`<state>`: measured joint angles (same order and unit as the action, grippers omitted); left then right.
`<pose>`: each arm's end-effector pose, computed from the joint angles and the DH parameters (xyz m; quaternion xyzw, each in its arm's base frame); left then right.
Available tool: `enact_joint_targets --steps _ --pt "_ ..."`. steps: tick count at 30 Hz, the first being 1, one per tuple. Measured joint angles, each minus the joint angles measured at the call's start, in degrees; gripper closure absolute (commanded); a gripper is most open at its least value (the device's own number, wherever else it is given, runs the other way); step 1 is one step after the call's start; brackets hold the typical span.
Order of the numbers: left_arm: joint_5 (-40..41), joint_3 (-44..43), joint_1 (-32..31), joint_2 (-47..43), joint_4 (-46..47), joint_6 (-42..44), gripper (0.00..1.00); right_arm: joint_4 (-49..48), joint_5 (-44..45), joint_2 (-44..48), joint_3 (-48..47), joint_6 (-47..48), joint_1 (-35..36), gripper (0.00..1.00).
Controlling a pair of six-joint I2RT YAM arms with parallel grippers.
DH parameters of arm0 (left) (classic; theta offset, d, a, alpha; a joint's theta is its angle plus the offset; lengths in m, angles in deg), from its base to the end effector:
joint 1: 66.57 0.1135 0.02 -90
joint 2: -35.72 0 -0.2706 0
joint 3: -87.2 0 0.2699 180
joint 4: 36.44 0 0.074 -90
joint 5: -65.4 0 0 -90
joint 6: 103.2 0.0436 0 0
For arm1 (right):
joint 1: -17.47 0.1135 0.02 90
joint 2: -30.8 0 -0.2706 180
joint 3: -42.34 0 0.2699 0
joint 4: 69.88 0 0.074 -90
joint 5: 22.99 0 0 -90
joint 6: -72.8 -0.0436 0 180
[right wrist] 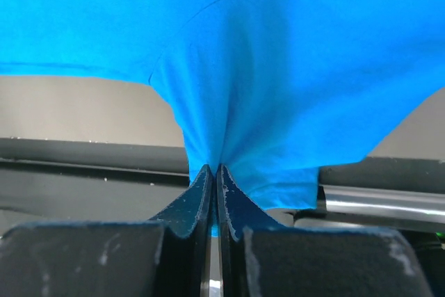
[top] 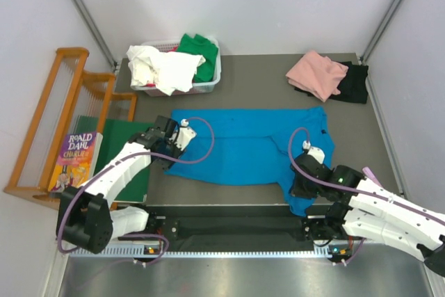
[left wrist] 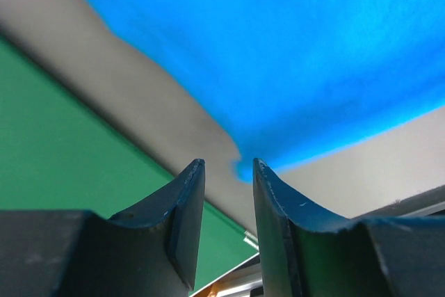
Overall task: Fold and stack the t-shirts
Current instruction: Fold the tshirt
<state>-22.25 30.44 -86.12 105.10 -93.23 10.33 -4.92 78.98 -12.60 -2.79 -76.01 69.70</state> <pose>0.2168 -0.0751 0.1977 0.3578 0.9163 0.0264 0.1779 0.0964 0.1096 0.2034 0.0796 0.9646 0.1324 0.2140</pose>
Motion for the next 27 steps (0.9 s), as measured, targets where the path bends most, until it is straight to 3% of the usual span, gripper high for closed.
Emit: enact_joint_targets --steps 10,13,15,18,21,27 --pt "1.11 -2.03 0.11 -2.56 -5.4 0.26 0.6 6.19 0.17 4.68 -0.46 -0.39 0.0 1.0" --pt "0.94 -2.45 0.11 -3.15 -6.29 0.22 0.51 6.95 0.17 5.73 -0.44 -0.42 0.0 1.0" --pt "0.09 -2.49 0.11 -3.5 -6.8 0.39 0.36 7.13 0.15 6.05 -0.35 -0.42 0.0 1.0" --pt "-0.37 -2.47 0.11 -2.75 -7.69 0.44 0.27 6.6 0.13 5.07 -0.15 -0.37 0.0 1.0" --pt "-0.57 -2.36 0.11 0.35 -7.98 0.42 0.27 5.11 -0.09 2.8 0.61 -0.28 0.0 1.0" --pt "-1.4 -0.81 0.11 4.37 -8.72 0.5 0.39 1.84 -0.44 -1.73 0.9 0.2 0.0 1.0"
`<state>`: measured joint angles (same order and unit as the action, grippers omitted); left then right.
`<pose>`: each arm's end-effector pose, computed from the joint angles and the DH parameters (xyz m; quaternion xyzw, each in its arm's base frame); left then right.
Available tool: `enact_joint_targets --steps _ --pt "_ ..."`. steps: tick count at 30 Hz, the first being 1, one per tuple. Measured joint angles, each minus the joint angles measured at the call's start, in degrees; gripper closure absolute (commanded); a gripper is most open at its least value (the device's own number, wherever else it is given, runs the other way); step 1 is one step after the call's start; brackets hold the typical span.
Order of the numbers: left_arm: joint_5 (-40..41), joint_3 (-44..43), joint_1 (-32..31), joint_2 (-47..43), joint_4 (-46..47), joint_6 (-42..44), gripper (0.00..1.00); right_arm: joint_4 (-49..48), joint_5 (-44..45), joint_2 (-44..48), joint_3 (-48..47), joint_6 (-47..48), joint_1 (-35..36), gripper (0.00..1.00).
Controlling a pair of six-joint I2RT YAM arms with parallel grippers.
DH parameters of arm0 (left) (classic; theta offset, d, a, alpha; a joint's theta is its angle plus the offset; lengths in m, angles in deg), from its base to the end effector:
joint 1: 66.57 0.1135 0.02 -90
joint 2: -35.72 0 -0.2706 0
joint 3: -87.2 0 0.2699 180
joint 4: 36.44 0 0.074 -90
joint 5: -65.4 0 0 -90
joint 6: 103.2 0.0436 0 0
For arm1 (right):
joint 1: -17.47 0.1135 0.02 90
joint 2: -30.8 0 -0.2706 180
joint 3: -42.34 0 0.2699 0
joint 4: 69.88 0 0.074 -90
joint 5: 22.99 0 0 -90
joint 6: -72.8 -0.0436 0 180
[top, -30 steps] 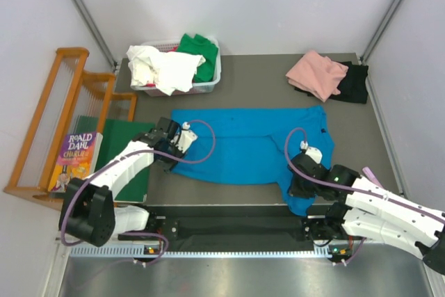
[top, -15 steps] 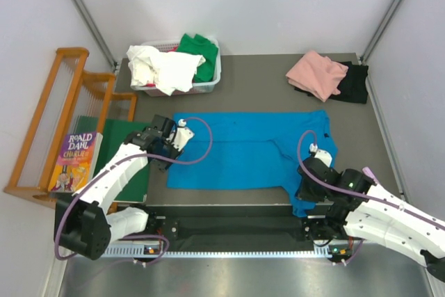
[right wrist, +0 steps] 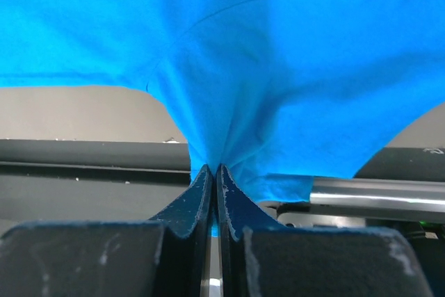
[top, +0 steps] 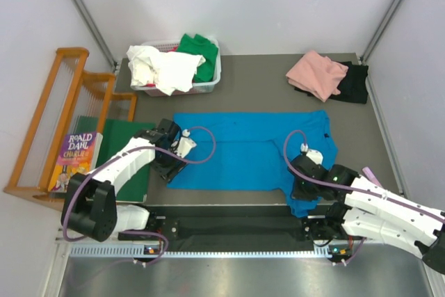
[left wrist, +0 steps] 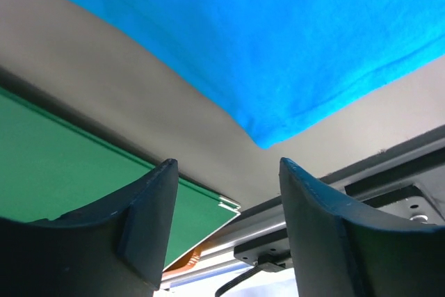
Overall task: Fold and stack the t-shirts
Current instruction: Fold the tshirt
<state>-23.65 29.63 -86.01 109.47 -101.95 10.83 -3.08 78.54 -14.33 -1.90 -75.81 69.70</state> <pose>0.2082 -0.0727 0.1817 0.3688 0.9267 0.0112 0.0721 0.0946 0.1079 0.1931 0.0737 0.9736 0.1025 0.1904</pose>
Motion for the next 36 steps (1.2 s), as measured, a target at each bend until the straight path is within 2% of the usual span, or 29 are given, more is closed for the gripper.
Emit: enact_joint_targets --steps 6,15,22,29,36 --pt "-2.29 0.37 0.0 1.75 -0.72 0.39 0.41 -2.99 -0.52 -2.29 0.28 0.13 0.0 1.0" --pt "-4.66 0.7 -0.15 2.16 -2.12 2.36 0.38 -5.38 -1.16 -4.92 0.66 0.57 -0.02 1.0" --pt "-5.27 0.72 -0.76 5.99 -2.14 2.97 0.38 -6.14 -1.18 -5.03 0.66 0.94 -0.31 1.0" --pt "-5.38 1.14 -2.43 9.05 -1.79 2.82 0.44 -6.45 -1.33 -5.05 0.66 1.05 -0.72 1.0" --pt "-5.66 1.36 -2.49 9.53 -0.79 2.19 0.47 -6.47 -1.51 -5.03 0.66 1.05 -0.72 1.0"
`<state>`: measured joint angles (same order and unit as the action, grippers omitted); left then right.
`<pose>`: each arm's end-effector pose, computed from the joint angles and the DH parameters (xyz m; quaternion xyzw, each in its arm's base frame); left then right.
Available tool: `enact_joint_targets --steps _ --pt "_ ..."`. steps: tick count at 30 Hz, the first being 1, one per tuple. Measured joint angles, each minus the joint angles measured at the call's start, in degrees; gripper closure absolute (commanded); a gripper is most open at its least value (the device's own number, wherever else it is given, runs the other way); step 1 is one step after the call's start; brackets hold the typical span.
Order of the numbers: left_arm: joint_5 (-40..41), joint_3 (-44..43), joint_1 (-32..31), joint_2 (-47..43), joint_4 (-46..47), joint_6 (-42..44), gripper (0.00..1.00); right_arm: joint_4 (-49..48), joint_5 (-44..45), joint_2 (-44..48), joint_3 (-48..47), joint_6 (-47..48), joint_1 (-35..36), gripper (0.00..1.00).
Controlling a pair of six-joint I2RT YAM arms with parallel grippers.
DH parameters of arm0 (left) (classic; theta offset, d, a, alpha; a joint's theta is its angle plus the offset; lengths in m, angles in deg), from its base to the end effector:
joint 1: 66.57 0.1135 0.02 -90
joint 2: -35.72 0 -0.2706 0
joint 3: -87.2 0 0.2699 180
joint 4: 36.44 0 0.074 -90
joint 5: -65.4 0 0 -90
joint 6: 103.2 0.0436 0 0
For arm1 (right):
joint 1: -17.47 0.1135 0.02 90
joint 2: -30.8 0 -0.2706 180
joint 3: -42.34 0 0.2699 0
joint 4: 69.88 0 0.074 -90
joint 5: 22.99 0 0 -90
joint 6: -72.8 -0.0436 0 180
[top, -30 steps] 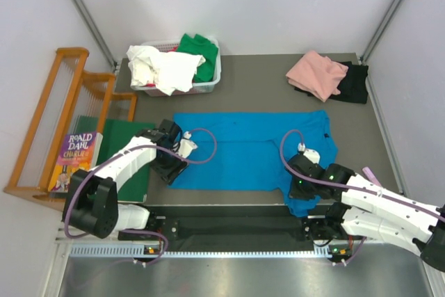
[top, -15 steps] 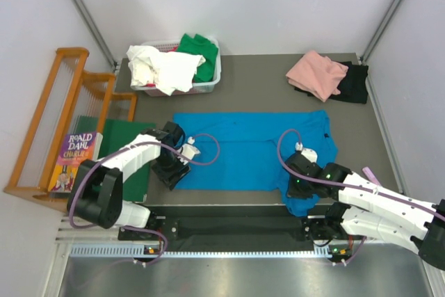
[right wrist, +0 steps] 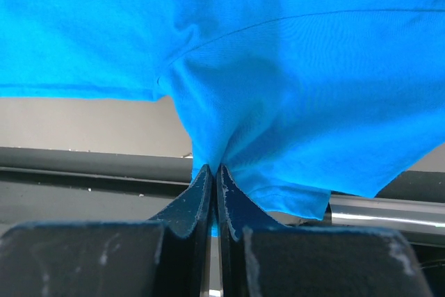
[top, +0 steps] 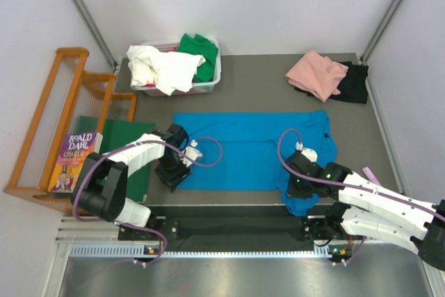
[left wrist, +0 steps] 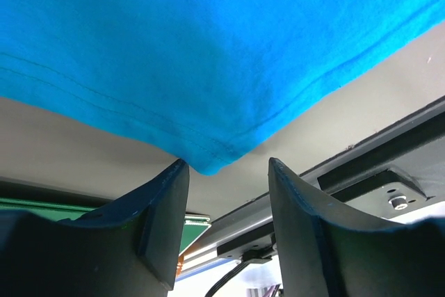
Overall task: Fold and stack the t-shirts
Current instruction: Fold the tshirt
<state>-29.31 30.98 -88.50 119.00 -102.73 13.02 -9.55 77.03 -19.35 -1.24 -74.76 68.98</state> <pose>0.2044 -0.0862 0.1422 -0.4063 -0.9123 0.0421 0.0276 0.1059 0.1210 0.1828 0.0690 0.9737 0.1128 0.1854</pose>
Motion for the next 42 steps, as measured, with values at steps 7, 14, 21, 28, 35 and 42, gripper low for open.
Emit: enact_joint_targets --steps 7,14,21,28,35,42 --pt "-0.24 0.0 0.0 0.0 1.77 -0.79 0.58 0.0 -0.09 0.0 0.0 0.0 0.0 1.0" --pt "-0.37 0.0 0.0 0.0 2.97 -1.2 0.69 0.0 -0.11 0.22 0.0 -0.02 -0.02 1.0" --pt "0.28 -0.02 0.0 0.0 3.08 -1.27 1.0 0.0 -0.15 0.26 0.0 0.46 -0.7 1.0" --pt "4.68 -4.07 0.09 -1.11 0.96 -0.28 1.0 1.79 -0.04 0.04 -4.7 5.62 -7.54 1.0" --pt "7.26 -7.89 0.15 -4.85 -0.35 0.17 1.0 2.38 -0.09 0.63 -8.74 8.94 -9.31 1.0" --pt "8.66 -7.5 0.15 -8.81 -3.19 0.96 1.0 6.69 -0.83 7.98 -7.39 8.94 -9.31 1.0"
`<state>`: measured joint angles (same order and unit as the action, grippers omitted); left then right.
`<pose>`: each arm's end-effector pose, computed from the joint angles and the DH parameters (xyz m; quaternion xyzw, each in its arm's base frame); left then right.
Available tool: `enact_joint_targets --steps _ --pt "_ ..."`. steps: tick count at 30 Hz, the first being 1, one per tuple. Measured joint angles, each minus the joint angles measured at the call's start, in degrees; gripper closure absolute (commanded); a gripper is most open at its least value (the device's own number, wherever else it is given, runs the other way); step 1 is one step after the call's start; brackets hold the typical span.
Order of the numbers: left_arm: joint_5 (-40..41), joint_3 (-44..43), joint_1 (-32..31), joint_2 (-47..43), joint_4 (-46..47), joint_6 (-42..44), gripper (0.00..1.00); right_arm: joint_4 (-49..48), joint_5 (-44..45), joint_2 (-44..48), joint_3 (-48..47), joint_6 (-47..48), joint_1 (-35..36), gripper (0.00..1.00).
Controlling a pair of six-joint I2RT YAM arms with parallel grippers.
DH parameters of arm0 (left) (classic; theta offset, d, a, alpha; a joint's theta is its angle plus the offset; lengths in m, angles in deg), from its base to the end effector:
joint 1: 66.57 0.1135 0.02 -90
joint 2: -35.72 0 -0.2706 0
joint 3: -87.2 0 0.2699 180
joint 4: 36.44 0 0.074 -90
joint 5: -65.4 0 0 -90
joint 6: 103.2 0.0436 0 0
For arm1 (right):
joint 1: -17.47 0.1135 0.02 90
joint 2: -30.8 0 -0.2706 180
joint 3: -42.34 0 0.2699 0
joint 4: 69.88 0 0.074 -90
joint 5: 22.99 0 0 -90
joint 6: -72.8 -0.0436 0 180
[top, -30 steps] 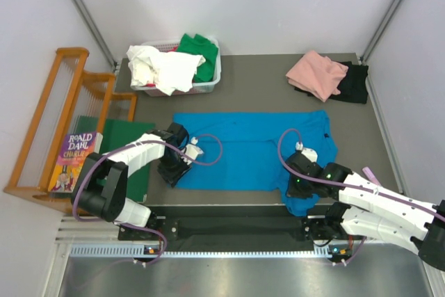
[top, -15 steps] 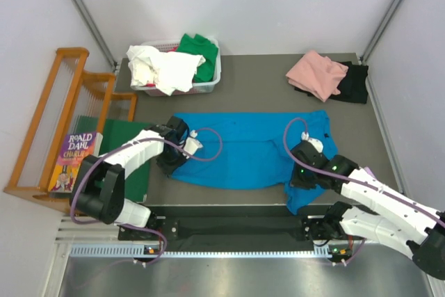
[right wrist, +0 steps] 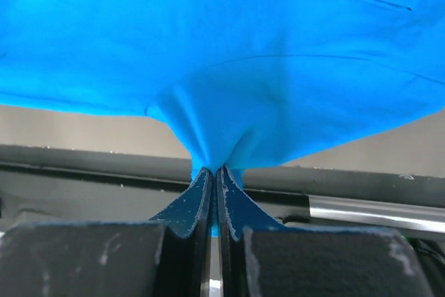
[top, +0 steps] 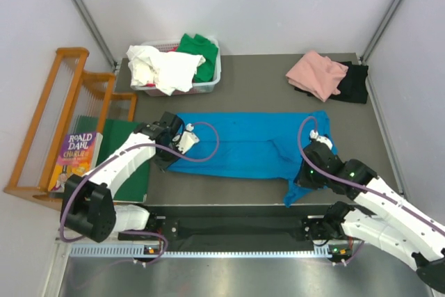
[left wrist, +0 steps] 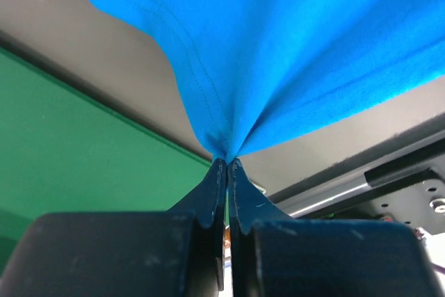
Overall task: Fold and stack the t-shirts
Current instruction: Fold the tshirt
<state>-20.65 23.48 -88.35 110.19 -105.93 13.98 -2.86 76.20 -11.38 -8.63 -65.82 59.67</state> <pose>0.2171 -0.0835 0.2081 0.4100 0.9075 0.0383 0.0833 0.1142 0.0941 0.2369 0.0756 0.9560 0.1402 0.2464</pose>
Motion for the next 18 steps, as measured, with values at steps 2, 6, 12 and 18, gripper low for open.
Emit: enact_joint_targets --steps 2,6,12,18 --pt "0.39 0.2 0.0 -1.33 -0.72 0.48 1.0 1.14 -0.04 1.22 0.0 0.15 -0.04 1.0" --pt "1.75 0.33 1.03 -3.21 -0.48 2.47 1.0 2.62 -0.09 0.48 -0.61 0.92 -0.72 1.0" --pt "2.49 -2.86 1.86 2.08 0.13 2.8 1.0 1.84 -0.13 -6.45 -6.34 3.15 -2.32 1.0" --pt "3.26 -8.55 2.78 10.69 3.45 2.75 1.0 -0.92 -0.66 -13.66 -12.81 7.82 -8.09 1.0"
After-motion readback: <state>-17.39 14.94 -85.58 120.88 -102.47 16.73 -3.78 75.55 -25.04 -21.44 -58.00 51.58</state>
